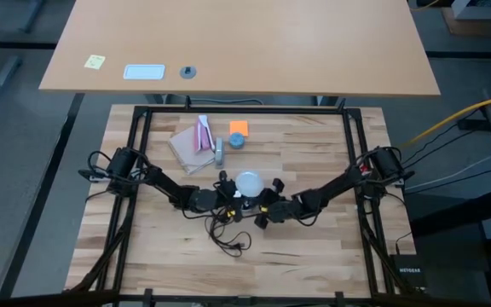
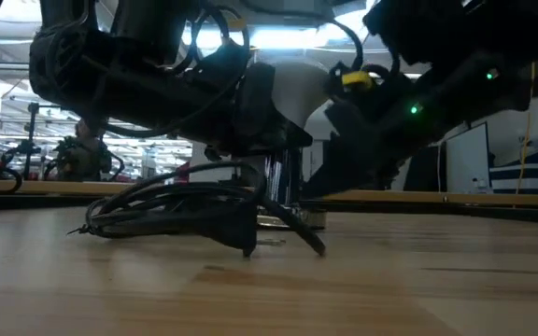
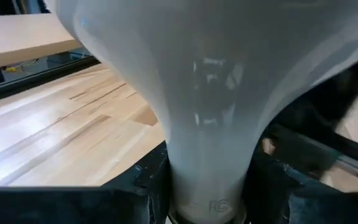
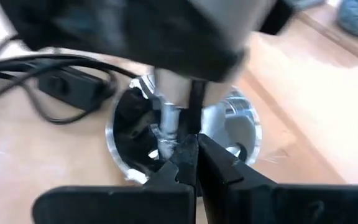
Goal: Screw lightbulb
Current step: Remove the white lightbulb from the silver lamp
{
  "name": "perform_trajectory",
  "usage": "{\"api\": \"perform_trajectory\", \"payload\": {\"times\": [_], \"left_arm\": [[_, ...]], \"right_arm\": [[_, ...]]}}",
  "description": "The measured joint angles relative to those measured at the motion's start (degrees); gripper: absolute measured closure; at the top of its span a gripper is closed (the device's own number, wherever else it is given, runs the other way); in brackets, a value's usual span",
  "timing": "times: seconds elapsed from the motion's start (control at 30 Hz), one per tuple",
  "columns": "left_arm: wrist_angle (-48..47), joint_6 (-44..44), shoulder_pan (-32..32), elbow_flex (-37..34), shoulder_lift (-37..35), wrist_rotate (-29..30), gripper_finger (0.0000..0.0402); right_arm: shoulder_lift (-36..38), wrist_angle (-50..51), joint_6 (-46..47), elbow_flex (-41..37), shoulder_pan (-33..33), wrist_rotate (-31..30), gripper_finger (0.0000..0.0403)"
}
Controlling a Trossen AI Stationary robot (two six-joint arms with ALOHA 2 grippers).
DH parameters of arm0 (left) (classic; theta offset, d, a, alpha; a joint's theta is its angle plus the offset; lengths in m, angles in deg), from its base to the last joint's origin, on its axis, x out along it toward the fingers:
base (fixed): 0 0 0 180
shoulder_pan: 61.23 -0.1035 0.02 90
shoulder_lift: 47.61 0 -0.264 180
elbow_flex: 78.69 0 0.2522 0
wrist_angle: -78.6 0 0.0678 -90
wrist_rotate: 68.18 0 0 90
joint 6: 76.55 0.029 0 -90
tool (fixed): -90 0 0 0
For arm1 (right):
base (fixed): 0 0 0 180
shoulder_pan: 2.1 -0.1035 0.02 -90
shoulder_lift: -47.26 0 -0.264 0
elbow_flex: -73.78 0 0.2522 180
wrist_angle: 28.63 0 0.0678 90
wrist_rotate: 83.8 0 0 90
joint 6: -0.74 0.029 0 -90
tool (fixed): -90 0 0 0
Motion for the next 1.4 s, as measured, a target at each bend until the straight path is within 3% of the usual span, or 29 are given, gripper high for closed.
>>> {"api": "perform_trajectory", "payload": {"times": [0.23, 0.53, 1.1, 1.4], "left_arm": [[-1.4, 3.7, -1.0, 0.1, 0.0, -4.8, 0.0254], [-2.8, 0.3, -2.2, 0.2, -0.1, -5.2, 0.0254], [-2.9, -2.8, -3.2, 0.1, -0.1, -0.2, 0.0254], [-2.8, -2.0, -1.0, 0.1, 0.0, -4.4, 0.0254]], "right_arm": [[0.0, 3.8, 0.0, 0.0, 0.6, -2.0, 0.0394], [-2.1, 6.1, 5.3, 0.5, 0.7, 1.6, 0.0394], [-3.2, 9.8, 9.4, 4.6, 0.8, 3.8, 0.0394], [-0.3, 12.1, -1.3, 4.4, 0.6, 1.1, 0.0394]]}}
